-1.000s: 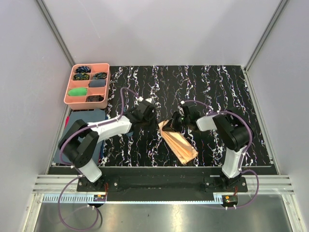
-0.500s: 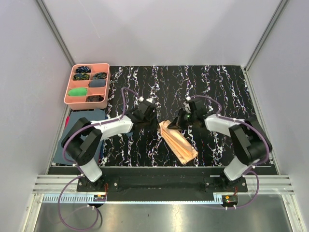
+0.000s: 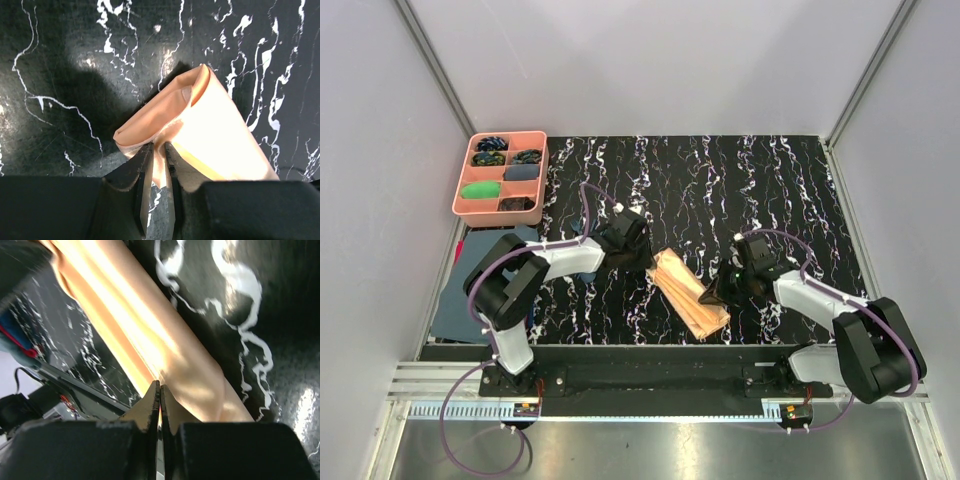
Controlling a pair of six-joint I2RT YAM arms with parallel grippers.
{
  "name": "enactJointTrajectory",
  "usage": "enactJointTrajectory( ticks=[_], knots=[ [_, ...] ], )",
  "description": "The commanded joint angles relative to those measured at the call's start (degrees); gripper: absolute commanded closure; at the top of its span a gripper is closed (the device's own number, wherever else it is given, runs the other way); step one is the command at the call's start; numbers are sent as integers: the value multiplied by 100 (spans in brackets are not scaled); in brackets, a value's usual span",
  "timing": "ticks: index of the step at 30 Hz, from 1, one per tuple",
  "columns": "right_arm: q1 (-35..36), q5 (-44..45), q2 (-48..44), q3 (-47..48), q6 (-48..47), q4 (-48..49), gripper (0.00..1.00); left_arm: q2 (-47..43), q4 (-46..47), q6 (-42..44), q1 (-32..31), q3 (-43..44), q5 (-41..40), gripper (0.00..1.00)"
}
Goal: Fold the napkin into a case and place the utensils inside
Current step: Turn over the smaller rectangle folded napkin at the center of the board.
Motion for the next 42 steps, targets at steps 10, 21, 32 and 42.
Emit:
enactJointTrajectory(
  ticks=[10,21,32,42],
  knots=[
    [424,-60,-205,-168,143,177,96,-833,-333,178,-490,64,-523,65],
    [424,1179,-224,1054,-482,-1740,61,-695,-17,-411,-1439,-86,55,84],
    [1029,1776,356,1467,-711,-2030,64,-448,307,-666,-1484,-217,135,89],
    [1486,2260,901,1731,-948,-2039,68,-501,299,-657,-1440,-296,153,90]
  ],
)
